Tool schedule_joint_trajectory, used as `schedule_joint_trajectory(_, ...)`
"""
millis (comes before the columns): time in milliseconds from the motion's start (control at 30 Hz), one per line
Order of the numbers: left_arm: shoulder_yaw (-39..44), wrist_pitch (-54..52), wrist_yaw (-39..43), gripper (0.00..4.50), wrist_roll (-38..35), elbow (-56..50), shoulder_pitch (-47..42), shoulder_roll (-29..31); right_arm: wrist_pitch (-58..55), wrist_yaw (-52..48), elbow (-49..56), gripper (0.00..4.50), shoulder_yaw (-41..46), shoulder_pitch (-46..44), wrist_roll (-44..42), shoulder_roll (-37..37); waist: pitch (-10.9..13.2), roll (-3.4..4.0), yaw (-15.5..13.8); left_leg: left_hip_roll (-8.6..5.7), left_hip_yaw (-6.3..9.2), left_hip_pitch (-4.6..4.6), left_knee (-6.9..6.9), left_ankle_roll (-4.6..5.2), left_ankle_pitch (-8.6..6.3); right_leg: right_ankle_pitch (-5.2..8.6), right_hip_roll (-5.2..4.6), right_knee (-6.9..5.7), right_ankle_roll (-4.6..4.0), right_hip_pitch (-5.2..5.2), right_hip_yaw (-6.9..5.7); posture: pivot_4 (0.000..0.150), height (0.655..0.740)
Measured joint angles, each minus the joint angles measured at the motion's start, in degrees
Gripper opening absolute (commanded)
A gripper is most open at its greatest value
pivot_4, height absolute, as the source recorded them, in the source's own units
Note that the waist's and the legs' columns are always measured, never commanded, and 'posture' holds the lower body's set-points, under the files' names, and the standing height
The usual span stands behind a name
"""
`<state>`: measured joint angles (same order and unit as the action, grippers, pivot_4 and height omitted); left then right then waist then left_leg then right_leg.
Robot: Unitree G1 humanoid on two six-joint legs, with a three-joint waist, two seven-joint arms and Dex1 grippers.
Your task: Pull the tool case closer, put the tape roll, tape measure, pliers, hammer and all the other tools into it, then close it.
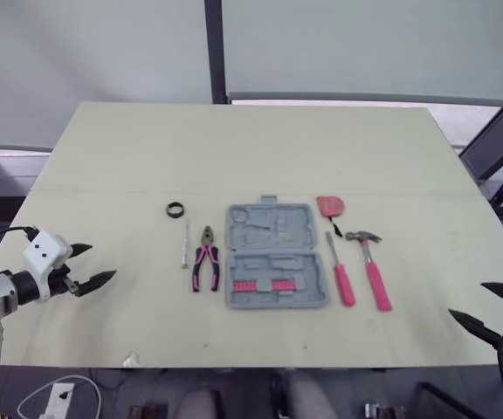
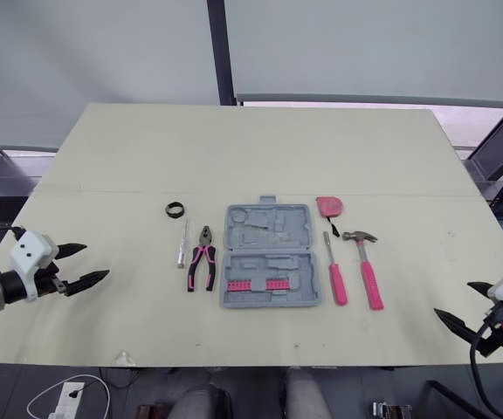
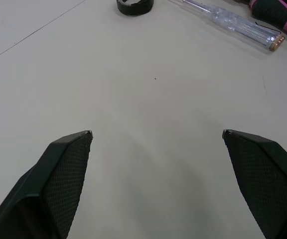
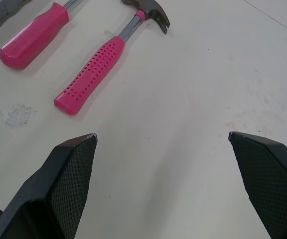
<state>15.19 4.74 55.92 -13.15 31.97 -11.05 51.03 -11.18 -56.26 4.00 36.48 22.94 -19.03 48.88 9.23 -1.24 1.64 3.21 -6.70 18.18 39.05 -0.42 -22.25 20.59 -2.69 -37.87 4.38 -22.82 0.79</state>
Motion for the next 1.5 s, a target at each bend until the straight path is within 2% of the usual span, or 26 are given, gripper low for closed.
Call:
schedule_joint_trajectory(1100, 0.0, -2.44, 0.31, 4.5, -0.67, -2.37, 0.62, -0.63, -1.79, 1.62, 0.51, 4.48, 0.0, -1.39, 0.07, 0.06, 0.0, 0.0, 0.01, 0.0, 0.02, 0.0, -0.01, 0.0, 0.0, 0.0, -0.01, 0.01, 0.0, 0.0, 0.0, 0.15, 0.74)
schedule_joint_trajectory(1333, -0.36, -5.95, 1.23, 4.5, -1.19, -8.64, 0.89, -0.67, -6.73, 1.67, 5.36, 4.48, -0.26, -2.54, -0.81, 1.11, 0.01, 0.01, 0.0, 0.0, 0.03, 0.02, -0.01, 0.0, 0.0, 0.0, -0.04, 0.01, 0.0, 0.0, 0.0, 0.15, 0.74)
schedule_joint_trajectory(1433, -0.95, -8.56, 2.59, 3.6, -2.94, -13.28, -0.13, -1.38, -9.3, 1.83, 8.23, 3.59, -2.52, -6.16, -1.97, 1.47, 0.01, 0.01, 0.08, 0.0, 0.05, 0.02, 0.0, -0.01, 0.0, 0.0, -0.03, 0.0, 0.0, 0.0, -0.01, 0.15, 0.74)
schedule_joint_trajectory(1467, -1.63, -9.77, 3.32, 3.2, -3.66, -15.18, -0.83, -1.62, -10.4, 1.89, 9.3, 3.22, -4.17, -7.7, -2.09, 1.79, 0.01, 0.02, 0.04, 0.0, 0.05, 0.03, 0.0, -0.01, 0.0, 0.0, -0.03, 0.0, 0.0, 0.0, -0.01, 0.15, 0.74)
schedule_joint_trajectory(1500, -2.55, -10.57, 3.85, 2.63, -3.91, -16.69, -1.7, -1.87, -11.22, 1.93, 9.97, 2.64, -5.98, -9.3, -2.25, 2.01, 0.01, 0.02, 0.02, 0.0, 0.05, 0.03, 0.02, -0.01, 0.0, 0.0, -0.03, 0.0, 0.0, 0.0, -0.01, 0.15, 0.74)
